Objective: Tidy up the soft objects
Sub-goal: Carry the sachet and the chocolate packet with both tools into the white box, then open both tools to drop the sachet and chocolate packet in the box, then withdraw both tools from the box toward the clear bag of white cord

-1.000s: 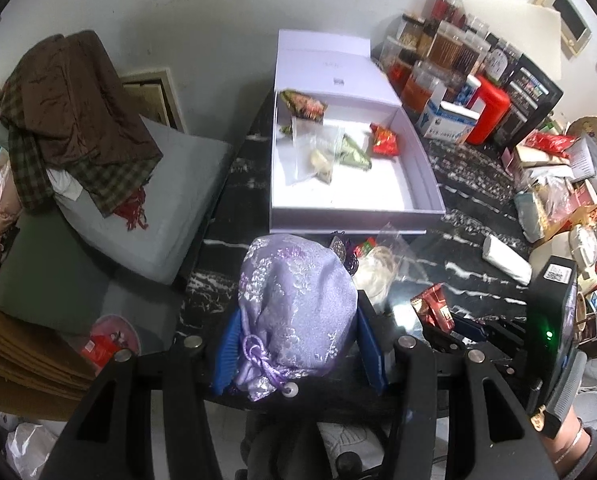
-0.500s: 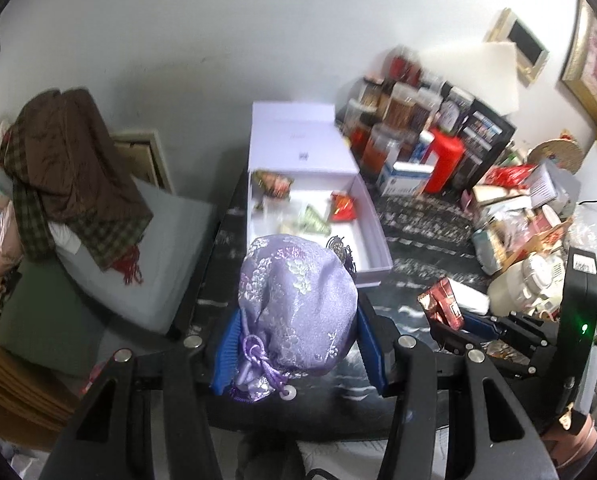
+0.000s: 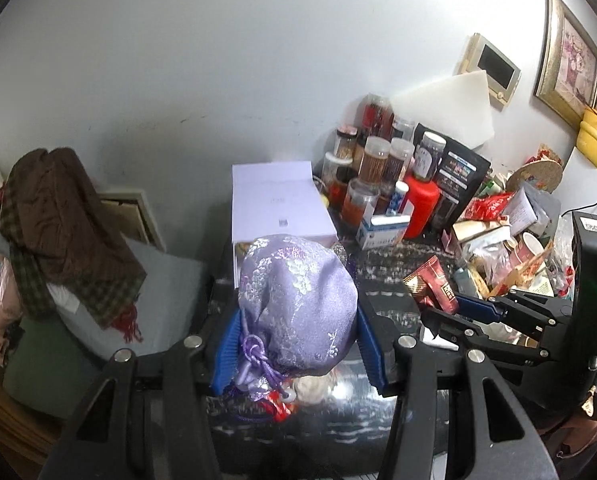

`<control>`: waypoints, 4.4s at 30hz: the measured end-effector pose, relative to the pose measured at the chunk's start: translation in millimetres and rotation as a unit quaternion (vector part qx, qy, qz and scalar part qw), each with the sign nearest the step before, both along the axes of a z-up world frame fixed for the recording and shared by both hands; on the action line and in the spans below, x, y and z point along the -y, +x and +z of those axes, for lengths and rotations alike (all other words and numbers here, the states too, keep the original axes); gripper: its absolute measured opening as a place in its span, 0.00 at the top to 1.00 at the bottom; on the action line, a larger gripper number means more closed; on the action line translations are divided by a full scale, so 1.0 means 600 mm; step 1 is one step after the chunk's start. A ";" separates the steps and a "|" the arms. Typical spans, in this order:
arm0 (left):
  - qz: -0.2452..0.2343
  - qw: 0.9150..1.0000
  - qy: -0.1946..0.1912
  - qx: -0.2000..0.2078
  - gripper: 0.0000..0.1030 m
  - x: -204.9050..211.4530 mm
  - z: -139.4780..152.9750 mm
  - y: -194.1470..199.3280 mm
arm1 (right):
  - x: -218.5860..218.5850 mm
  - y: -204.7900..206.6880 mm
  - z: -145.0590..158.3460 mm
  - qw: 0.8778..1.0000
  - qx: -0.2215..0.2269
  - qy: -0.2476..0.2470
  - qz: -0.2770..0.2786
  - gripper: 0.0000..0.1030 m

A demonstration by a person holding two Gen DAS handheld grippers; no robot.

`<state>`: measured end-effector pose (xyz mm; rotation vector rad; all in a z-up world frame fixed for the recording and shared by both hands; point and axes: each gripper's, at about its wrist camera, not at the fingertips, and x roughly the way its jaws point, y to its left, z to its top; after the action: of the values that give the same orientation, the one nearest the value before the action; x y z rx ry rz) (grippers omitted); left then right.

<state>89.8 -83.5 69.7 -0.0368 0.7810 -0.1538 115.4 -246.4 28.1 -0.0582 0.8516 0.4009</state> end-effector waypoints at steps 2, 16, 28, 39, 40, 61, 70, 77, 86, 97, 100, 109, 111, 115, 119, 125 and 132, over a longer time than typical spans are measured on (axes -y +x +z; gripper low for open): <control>-0.003 1.000 0.002 0.003 0.50 -0.001 0.006 0.022 | -0.002 0.016 0.007 1.000 0.001 0.004 0.000 0.75; -0.004 1.000 0.006 -0.013 0.51 -0.014 -0.042 0.189 | -0.024 0.160 -0.006 1.000 0.008 -0.002 -0.005 0.75; -0.016 0.998 0.022 -0.060 0.51 0.001 -0.156 0.292 | -0.041 0.265 -0.086 1.000 -0.009 -0.014 -0.001 0.75; -0.020 0.993 0.042 -0.107 0.50 0.017 -0.280 0.358 | -0.042 0.338 -0.212 0.998 -0.064 -0.025 0.005 0.75; -0.018 0.993 0.045 -0.111 0.50 0.019 -0.290 0.365 | -0.042 0.341 -0.219 0.997 -0.067 -0.026 0.006 0.75; -0.003 0.984 0.085 -0.157 0.41 0.045 -0.354 0.431 | -0.023 0.384 -0.299 0.993 -0.113 -0.042 -0.012 0.63; 0.000 0.987 0.086 -0.136 0.41 0.042 -0.292 0.419 | -0.013 0.373 -0.254 0.994 -0.102 -0.043 -0.018 0.63; 0.003 0.992 0.085 -0.094 0.41 0.043 -0.200 0.396 | -0.009 0.358 -0.172 0.997 -0.061 -0.041 -0.023 0.63; 0.008 0.995 0.086 -0.039 0.41 0.036 -0.080 0.340 | -0.006 0.313 -0.057 0.999 -0.003 -0.033 -0.024 0.60; 0.013 0.996 0.080 0.019 0.41 0.040 0.033 0.243 | 0.009 0.229 0.059 0.998 0.057 -0.016 -0.030 0.51; 0.019 0.997 0.072 0.025 0.41 0.041 0.049 0.220 | 0.015 0.201 0.082 0.997 0.069 -0.013 -0.031 0.49; 0.019 0.998 0.054 0.023 0.41 0.043 0.064 0.143 | 0.035 0.121 0.111 0.996 0.077 -0.010 -0.036 0.41; 0.018 0.998 0.051 0.020 0.41 0.044 0.059 0.126 | 0.038 0.104 0.111 0.996 0.076 -0.013 -0.036 0.41; 0.015 0.998 0.055 0.015 0.41 0.045 0.046 0.097 | 0.043 0.074 0.104 0.997 0.071 -0.013 -0.036 0.36; 0.007 0.999 0.047 -0.005 0.41 0.045 0.025 0.073 | 0.044 0.048 0.090 0.997 0.060 -0.012 -0.038 0.36; -0.004 0.999 0.042 -0.024 0.41 0.044 -0.010 0.045 | 0.041 0.023 0.054 0.999 0.034 -0.006 -0.038 0.36; -0.021 0.997 0.038 -0.058 0.41 0.043 -0.063 0.026 | 0.036 0.000 0.007 0.999 0.006 0.005 -0.034 0.36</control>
<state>105.2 -109.4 32.1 0.0435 0.9034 -0.1616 115.7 -268.0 32.1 -0.0226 0.8369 0.3397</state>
